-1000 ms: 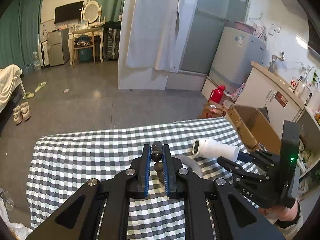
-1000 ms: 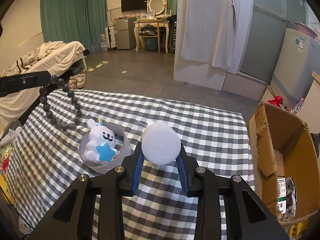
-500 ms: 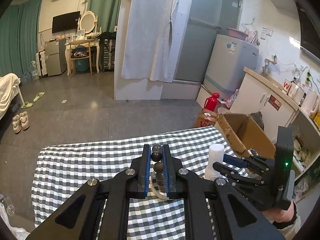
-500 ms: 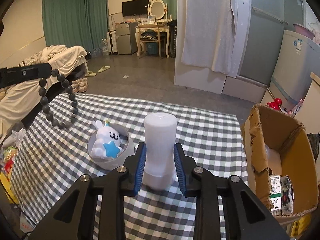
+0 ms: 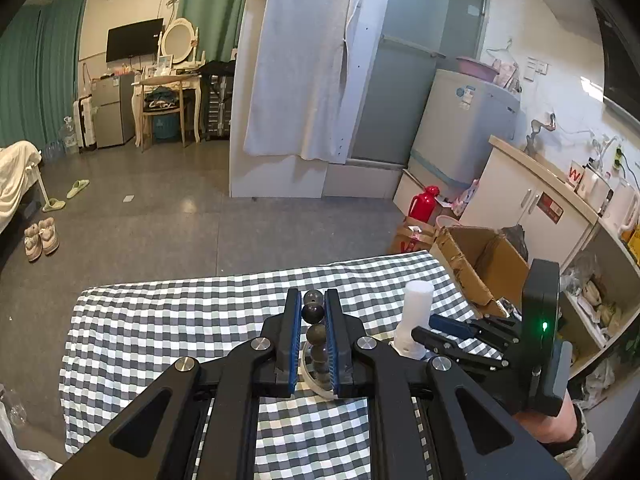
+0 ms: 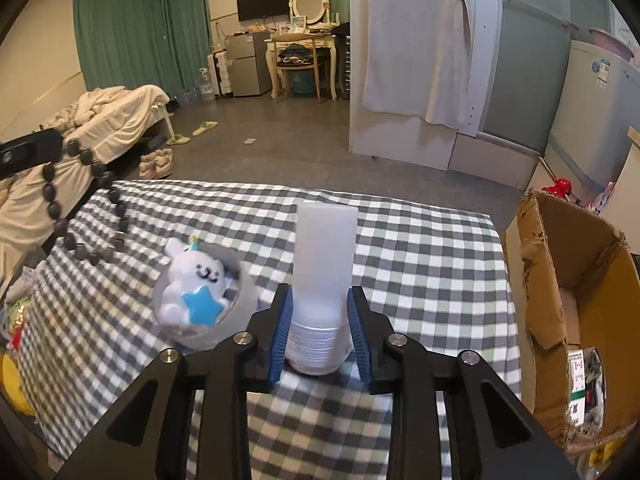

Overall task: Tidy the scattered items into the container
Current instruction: 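Lift the bracelet with the left tool while the right tool lifts the white bottle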

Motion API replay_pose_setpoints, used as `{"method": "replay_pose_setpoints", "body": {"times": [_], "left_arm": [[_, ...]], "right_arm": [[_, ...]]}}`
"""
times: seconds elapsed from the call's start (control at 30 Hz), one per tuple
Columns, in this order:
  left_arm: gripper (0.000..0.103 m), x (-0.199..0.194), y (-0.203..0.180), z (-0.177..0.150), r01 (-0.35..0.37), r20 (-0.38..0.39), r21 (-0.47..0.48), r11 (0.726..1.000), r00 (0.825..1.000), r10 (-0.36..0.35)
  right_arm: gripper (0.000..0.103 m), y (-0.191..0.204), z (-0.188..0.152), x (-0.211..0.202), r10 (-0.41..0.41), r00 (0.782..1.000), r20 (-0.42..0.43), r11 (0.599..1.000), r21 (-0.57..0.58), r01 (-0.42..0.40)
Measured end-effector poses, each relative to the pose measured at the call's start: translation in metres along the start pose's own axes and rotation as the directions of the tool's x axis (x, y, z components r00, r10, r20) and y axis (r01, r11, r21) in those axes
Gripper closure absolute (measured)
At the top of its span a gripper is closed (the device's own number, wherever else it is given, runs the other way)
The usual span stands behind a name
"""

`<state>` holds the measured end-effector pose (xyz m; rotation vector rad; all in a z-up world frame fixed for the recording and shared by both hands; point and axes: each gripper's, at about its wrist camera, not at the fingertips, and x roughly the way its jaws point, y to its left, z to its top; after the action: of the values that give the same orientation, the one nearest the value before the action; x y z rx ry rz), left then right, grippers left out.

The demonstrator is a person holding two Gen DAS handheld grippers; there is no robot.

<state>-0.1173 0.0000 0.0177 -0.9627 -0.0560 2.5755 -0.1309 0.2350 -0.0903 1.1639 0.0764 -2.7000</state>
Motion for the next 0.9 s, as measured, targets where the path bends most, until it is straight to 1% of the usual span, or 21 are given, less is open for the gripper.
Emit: {"method": "replay_pose_setpoints", "body": {"times": [0.03,0.07,0.1,0.13,0.17,0.23,0.3,0.37,0.6,0.73,0.8,0.83,0.9], "left_arm": [[0.092,0.001,0.001,0.0,0.001,-0.001,-0.001,1.0,1.0,-0.001],[0.092,0.002,0.001,-0.001,0.001,-0.002,-0.004,1.0,1.0,-0.001],[0.092,0.002,0.001,-0.002,0.001,-0.003,-0.005,1.0,1.0,-0.001],[0.092,0.003,0.001,-0.003,0.001,-0.004,-0.007,1.0,1.0,-0.001],[0.092,0.004,0.003,-0.003,0.0,-0.006,-0.012,1.0,1.0,0.0],[0.092,0.005,0.004,-0.003,0.001,-0.008,-0.017,1.0,1.0,-0.001],[0.092,0.006,0.004,-0.003,0.004,-0.008,-0.02,1.0,1.0,-0.005],[0.092,0.006,0.004,-0.004,0.005,-0.009,-0.021,1.0,1.0,-0.005],[0.092,0.008,0.005,-0.005,0.005,-0.01,-0.024,1.0,1.0,-0.005],[0.092,0.008,0.007,-0.005,0.005,-0.013,-0.021,1.0,1.0,-0.005],[0.092,0.008,0.008,-0.006,0.007,-0.013,-0.019,1.0,1.0,-0.007],[0.092,0.008,0.007,-0.006,0.008,-0.013,-0.019,1.0,1.0,-0.008],[0.092,0.009,0.008,-0.007,0.01,-0.012,-0.018,1.0,1.0,-0.01]], "right_arm": [[0.073,-0.001,0.002,0.003,-0.001,1.0,-0.002,1.0,0.003,0.001],[0.066,-0.003,0.005,0.006,-0.005,1.0,-0.007,1.0,0.004,0.005],[0.056,-0.004,0.006,0.013,-0.016,0.999,-0.032,1.0,0.005,0.016],[0.03,-0.005,0.007,0.024,-0.026,0.996,-0.081,1.0,0.006,0.026],[0.024,-0.005,0.007,0.031,-0.027,0.994,-0.107,1.0,0.006,0.028],[0.024,-0.005,0.002,0.044,-0.033,0.992,-0.121,0.999,0.003,0.034],[0.024,-0.008,-0.001,0.05,-0.012,0.993,-0.119,1.0,0.026,0.015],[0.024,-0.012,-0.002,0.05,-0.008,0.994,-0.108,0.999,0.053,0.014],[0.024,-0.013,0.001,0.046,-0.027,0.995,-0.098,0.998,0.051,0.032],[0.024,-0.017,0.001,0.045,-0.01,0.995,-0.096,0.997,0.079,0.017],[0.034,-0.02,0.001,0.044,0.001,0.997,-0.083,0.995,0.104,0.007],[0.049,-0.021,0.001,0.045,0.017,0.996,-0.087,0.993,0.116,-0.007],[0.05,-0.02,0.001,0.044,0.006,0.996,-0.091,0.995,0.1,0.003]]}}
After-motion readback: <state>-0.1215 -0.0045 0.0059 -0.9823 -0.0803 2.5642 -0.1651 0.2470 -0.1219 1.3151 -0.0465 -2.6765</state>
